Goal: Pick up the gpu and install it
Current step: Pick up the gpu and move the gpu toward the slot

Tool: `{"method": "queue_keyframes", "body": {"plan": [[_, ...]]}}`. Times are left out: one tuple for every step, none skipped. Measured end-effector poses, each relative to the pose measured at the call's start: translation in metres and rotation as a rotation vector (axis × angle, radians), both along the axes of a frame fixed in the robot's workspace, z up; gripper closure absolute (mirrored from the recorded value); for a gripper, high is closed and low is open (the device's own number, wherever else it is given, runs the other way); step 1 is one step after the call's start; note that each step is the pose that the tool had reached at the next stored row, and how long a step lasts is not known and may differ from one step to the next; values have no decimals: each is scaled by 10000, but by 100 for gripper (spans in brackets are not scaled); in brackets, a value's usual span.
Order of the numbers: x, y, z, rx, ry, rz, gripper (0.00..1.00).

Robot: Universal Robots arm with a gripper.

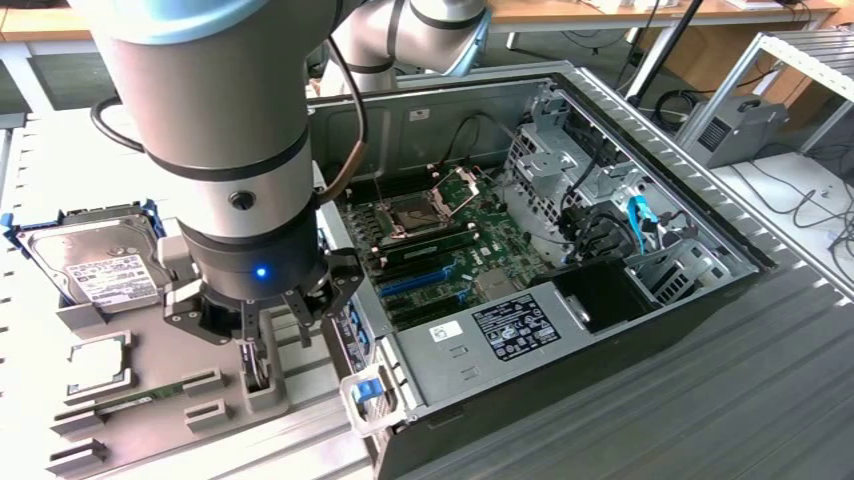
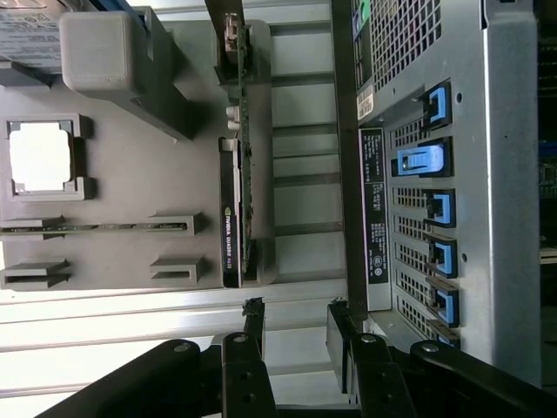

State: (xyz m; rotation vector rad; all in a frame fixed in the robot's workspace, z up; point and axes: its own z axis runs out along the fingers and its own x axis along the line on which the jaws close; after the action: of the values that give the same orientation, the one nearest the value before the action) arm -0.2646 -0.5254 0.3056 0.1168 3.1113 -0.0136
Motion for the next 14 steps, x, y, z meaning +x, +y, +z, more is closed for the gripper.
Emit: {"method": "queue_keyframes", "body": {"plan": [[0,0,-2,-2,0,0,58],[0,0,-4,-4,0,0,58],[0,0,-6,-7,0,0,58],[0,0,-8,-9,0,0,58],[0,0,-10,-11,0,0,58],[0,0,-12,-13,0,0,58],[0,0,-14,-15,1,0,58],[0,0,-16,-17,1,0,58],[0,0,-18,-18,0,0,58],[0,0,-20,-21,1,0,58],[0,0,-21,-22,0,1,58],[0,0,-23,-24,0,0,58],[0,0,-25,-26,0,0,58],[0,0,-27,-28,0,0,58]]}}
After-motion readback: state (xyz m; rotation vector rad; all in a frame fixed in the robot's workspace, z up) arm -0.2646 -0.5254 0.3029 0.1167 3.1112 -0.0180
